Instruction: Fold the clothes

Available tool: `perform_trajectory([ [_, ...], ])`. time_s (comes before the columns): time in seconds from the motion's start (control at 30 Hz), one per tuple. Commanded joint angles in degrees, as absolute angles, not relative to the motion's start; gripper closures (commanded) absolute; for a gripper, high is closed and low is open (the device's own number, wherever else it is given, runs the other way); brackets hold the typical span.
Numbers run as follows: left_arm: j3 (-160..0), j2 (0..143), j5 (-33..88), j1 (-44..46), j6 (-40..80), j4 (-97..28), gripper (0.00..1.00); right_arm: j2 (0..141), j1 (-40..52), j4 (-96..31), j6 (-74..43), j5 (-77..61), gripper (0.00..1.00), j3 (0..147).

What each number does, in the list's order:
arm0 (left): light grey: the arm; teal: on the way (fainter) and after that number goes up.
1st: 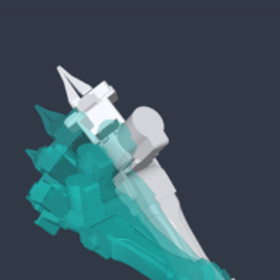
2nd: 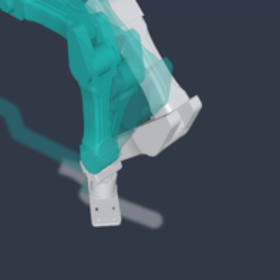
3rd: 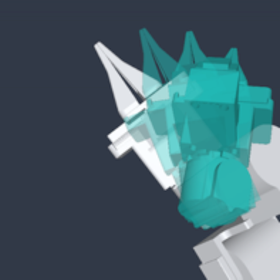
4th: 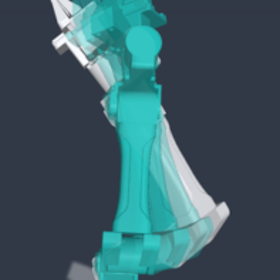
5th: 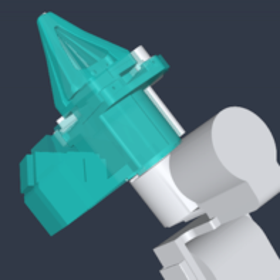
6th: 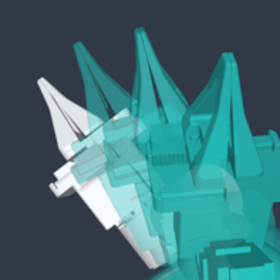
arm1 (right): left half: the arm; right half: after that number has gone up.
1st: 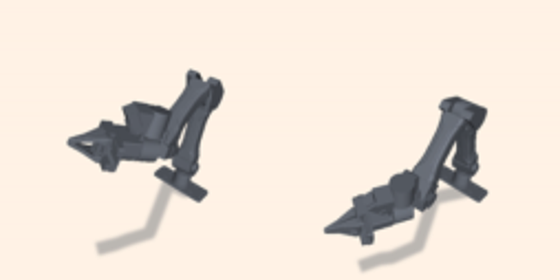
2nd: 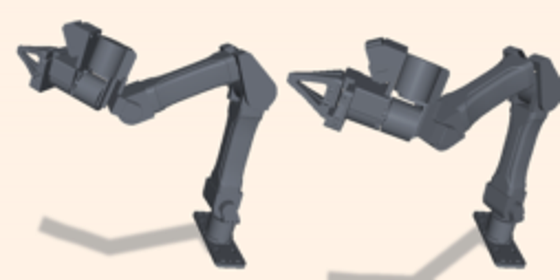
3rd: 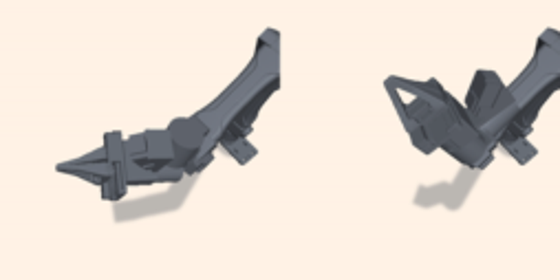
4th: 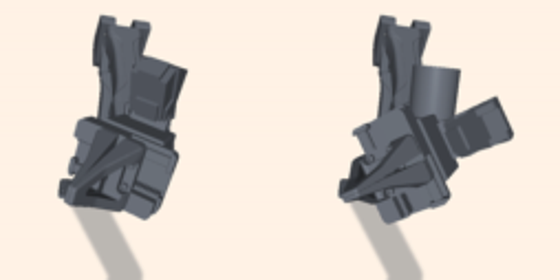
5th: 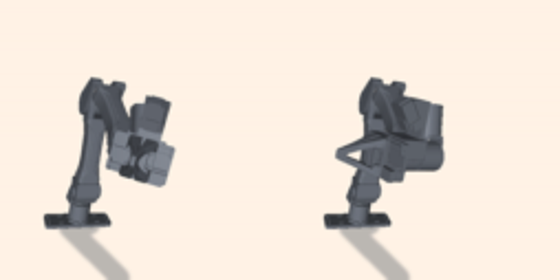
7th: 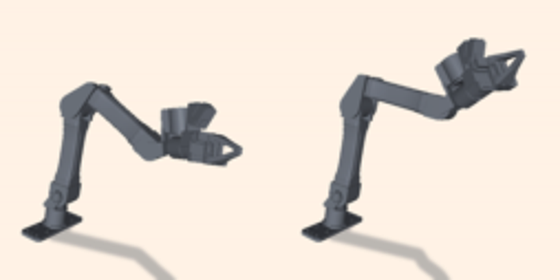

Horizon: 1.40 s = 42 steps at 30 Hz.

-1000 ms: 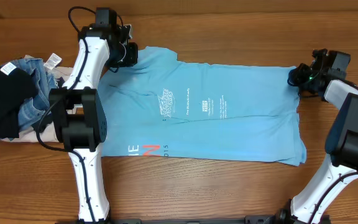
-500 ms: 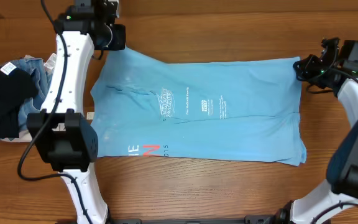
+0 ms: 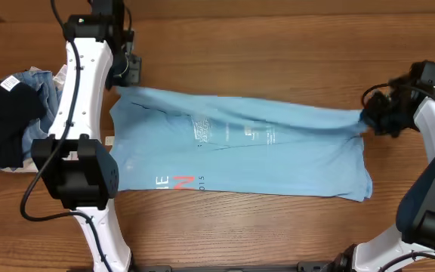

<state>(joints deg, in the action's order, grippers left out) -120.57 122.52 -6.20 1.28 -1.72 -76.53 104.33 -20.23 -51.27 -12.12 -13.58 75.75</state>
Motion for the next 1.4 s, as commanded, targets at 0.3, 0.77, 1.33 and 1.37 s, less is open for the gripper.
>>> perform_trajectory([
  [0.3,-120.9,122.5,-9.0,-4.4,-1.7,-88.7,0.85,103.0,-20.3,-55.9,-15.6,-2.6,0.96,76.2],
  [0.77,-120.8,122.5,-7.4,-4.5,-1.0,-91.6,0.94,103.0,-20.3,-60.8,-15.9,-0.4,0.69,76.2],
  [1.33,-125.2,114.0,3.0,-4.5,-0.2,-96.1,0.78,99.3,-20.2,-61.5,-2.2,-32.8,0.51,83.2],
  [1.37,-125.2,111.9,3.2,-4.5,-0.2,-96.4,0.78,98.2,-20.2,-61.5,-0.5,-37.0,0.49,83.2],
])
